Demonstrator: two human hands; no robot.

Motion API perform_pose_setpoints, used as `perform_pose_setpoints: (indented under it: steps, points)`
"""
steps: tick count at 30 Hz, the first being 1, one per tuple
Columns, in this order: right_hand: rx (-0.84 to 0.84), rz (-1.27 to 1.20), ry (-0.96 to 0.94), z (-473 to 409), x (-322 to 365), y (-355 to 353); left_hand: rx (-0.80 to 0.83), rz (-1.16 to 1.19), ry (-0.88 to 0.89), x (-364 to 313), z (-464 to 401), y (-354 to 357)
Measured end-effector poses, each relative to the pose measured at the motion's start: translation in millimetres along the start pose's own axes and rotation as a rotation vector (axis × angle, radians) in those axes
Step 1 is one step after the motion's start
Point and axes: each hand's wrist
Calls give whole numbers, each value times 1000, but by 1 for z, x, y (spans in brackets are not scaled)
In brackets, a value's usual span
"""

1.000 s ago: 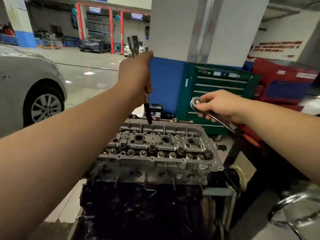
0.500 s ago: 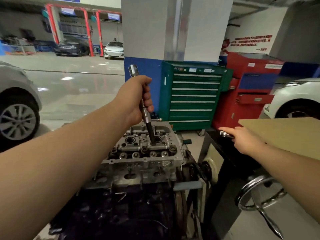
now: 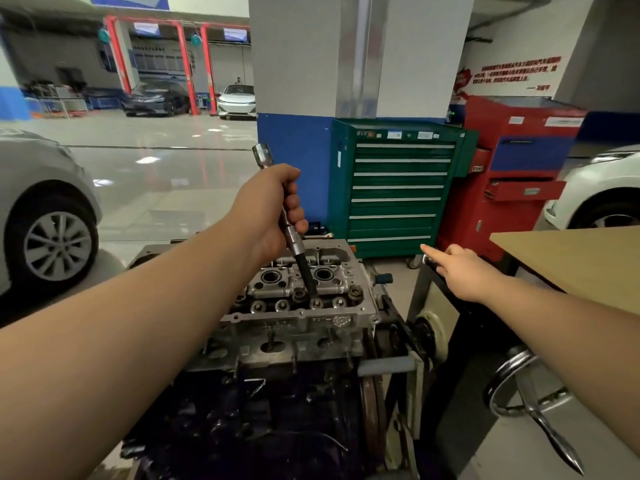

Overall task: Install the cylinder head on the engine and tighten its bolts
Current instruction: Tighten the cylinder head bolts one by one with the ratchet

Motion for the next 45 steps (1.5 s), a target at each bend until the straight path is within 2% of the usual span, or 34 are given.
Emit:
perform_pose_setpoints:
  steps: [6,9,11,13,17,20,27,31,34,45]
  points:
    - [-85,16,173,16,20,-9,-24,-1,25,-14,8,-19]
    - [-241,-168,224,24,55,-38,-1,18,70,-34,12,-30]
    - [-325,-367,121,27,94,-61,1,-36,166,-56,12,-42]
    - [-308,-525,-52,33,146,-81,-17,-140,265,-78,12,-56]
    - [-157,-592,-370,48,253,-108,-46,-299,339,-104,11,-87]
    - [-89,-617,-508,47,317,-120,-20,-371,339,-108,9,-111]
    - [20,-687,-581,30,414,-105,-33,-438,321,-108,6,-148]
    - [-54,-679,-588,18,444,-89,-40,-427,351,-111,3,-163]
    - [-83,-698,-629,11,456,-81,-40,-431,405,-114,0,-174]
    - [-101,-809,-659,2,476,-53,-67,-539,419,-109,-2,-195]
Point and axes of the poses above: each hand's wrist, its own z-axis away from the middle knuckle, its own y-axis out of the palm, x = y × z, and after that the axes turned 1 degree about z, right-handed
